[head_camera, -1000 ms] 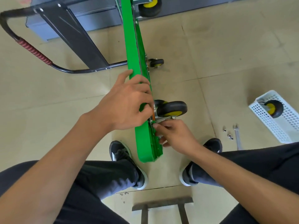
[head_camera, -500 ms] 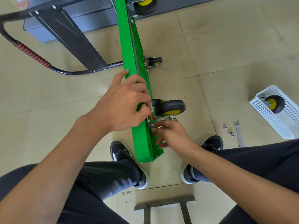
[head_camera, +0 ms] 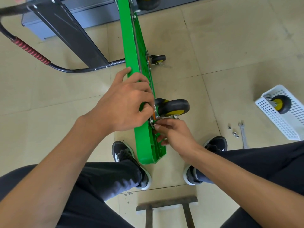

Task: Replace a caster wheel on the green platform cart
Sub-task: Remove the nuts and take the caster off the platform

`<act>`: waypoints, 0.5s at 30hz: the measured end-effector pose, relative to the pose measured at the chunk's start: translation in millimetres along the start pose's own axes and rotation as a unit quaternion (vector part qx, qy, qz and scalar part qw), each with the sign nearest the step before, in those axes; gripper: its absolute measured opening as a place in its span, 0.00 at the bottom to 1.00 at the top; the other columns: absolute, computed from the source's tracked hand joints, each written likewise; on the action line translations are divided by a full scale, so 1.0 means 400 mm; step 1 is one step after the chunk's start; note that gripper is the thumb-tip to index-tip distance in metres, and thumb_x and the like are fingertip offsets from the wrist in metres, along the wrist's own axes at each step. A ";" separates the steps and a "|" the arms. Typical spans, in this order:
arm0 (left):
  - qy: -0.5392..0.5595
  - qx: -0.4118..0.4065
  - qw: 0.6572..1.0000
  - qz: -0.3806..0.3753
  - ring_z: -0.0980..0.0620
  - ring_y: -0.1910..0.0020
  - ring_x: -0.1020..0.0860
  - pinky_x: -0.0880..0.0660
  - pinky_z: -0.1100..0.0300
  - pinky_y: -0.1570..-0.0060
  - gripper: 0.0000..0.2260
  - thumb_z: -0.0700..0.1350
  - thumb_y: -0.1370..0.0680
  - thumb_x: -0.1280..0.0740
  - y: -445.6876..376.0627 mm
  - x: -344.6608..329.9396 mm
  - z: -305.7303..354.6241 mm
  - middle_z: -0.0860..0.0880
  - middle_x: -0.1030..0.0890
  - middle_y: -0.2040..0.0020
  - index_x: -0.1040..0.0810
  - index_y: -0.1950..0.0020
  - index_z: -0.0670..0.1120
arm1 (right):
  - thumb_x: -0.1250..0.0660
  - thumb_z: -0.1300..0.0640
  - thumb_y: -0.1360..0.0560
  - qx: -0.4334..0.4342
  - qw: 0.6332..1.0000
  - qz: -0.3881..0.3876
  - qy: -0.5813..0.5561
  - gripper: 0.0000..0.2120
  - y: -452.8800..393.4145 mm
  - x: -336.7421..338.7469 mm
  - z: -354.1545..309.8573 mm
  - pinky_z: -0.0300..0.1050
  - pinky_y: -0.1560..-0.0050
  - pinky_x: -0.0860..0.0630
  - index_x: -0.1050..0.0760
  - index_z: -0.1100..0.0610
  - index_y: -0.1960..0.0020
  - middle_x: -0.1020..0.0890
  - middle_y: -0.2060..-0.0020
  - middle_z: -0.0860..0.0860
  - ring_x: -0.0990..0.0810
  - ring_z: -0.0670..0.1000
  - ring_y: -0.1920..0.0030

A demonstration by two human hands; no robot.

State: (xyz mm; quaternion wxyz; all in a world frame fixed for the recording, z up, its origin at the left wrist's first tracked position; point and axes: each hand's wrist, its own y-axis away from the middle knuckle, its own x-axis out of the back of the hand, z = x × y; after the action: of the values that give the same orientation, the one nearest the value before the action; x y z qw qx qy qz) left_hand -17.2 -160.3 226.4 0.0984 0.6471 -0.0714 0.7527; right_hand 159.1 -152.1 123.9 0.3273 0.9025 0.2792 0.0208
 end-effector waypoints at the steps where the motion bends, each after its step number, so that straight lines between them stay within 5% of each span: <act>1: 0.000 0.000 1.000 0.000 0.52 0.40 0.26 0.44 0.42 0.27 0.16 0.50 0.26 0.44 0.000 0.000 0.000 0.57 0.19 0.56 0.16 0.59 0.53 | 0.32 0.61 0.20 -0.001 1.000 0.001 -0.006 0.06 0.000 -0.001 0.000 0.43 0.64 0.25 0.20 0.51 0.49 0.16 0.58 0.50 0.20 0.49 0.65; 15: 0.000 -0.004 1.000 0.008 0.51 0.41 0.25 0.43 0.41 0.28 0.16 0.50 0.26 0.43 0.000 -0.001 0.002 0.56 0.18 0.56 0.16 0.59 0.52 | 0.30 0.60 0.21 -0.035 0.994 0.018 -0.101 0.04 0.006 -0.013 0.005 0.42 0.61 0.24 0.17 0.56 0.49 0.16 0.58 0.50 0.21 0.48 0.60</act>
State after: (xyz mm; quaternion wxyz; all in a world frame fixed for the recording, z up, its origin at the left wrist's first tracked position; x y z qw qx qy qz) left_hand -16.4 -160.4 226.2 0.0952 0.6459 -0.0798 0.7532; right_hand 156.4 -157.5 124.5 0.3846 0.8929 0.2275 -0.0551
